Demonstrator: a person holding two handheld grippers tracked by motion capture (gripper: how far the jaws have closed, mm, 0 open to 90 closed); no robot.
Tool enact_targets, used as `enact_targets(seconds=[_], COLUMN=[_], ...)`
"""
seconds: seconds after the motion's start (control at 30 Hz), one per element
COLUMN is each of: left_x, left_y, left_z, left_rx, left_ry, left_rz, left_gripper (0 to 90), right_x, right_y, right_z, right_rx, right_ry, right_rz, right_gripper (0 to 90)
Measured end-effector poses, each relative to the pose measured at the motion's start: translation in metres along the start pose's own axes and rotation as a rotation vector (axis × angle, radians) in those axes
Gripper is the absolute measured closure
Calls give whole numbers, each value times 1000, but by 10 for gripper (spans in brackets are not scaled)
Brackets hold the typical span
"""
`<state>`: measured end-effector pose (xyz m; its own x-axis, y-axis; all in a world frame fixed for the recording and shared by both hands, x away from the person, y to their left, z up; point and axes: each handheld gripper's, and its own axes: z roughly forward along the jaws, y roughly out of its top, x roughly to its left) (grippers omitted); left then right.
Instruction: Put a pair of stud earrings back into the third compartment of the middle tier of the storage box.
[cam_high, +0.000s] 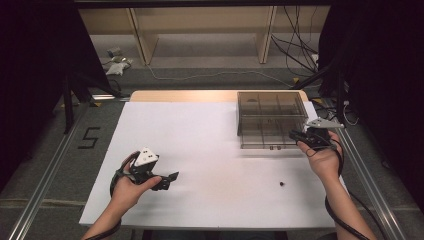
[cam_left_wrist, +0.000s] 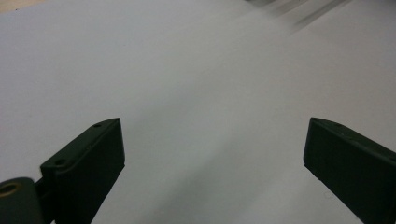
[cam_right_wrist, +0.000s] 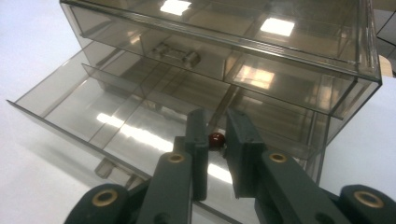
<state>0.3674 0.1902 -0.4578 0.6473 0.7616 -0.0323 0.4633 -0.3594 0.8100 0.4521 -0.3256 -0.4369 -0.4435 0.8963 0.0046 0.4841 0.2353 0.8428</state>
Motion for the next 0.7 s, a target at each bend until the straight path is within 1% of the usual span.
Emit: enact_targets(seconds=[0.27,0.3,0.5,0.7], left_x=[0,0,0,0], left_y=[0,0,0,0], left_z=[0,0,0,0], left_rx=[-6,-1,-5,-1], left_ry=[1,0,1,0], left_rz=[-5,0,-5,0], left_gripper=[54,54,54,54], right_x=[-5,-5,-8,-10], right_y=[-1,-1,-2,-2], right_z=[5,6,8,11], right_rx=[15,13,24,32], right_ry=[-10,-14,-19,-24], right_rz=[11,10,18,22], right_gripper=[799,799,799,799])
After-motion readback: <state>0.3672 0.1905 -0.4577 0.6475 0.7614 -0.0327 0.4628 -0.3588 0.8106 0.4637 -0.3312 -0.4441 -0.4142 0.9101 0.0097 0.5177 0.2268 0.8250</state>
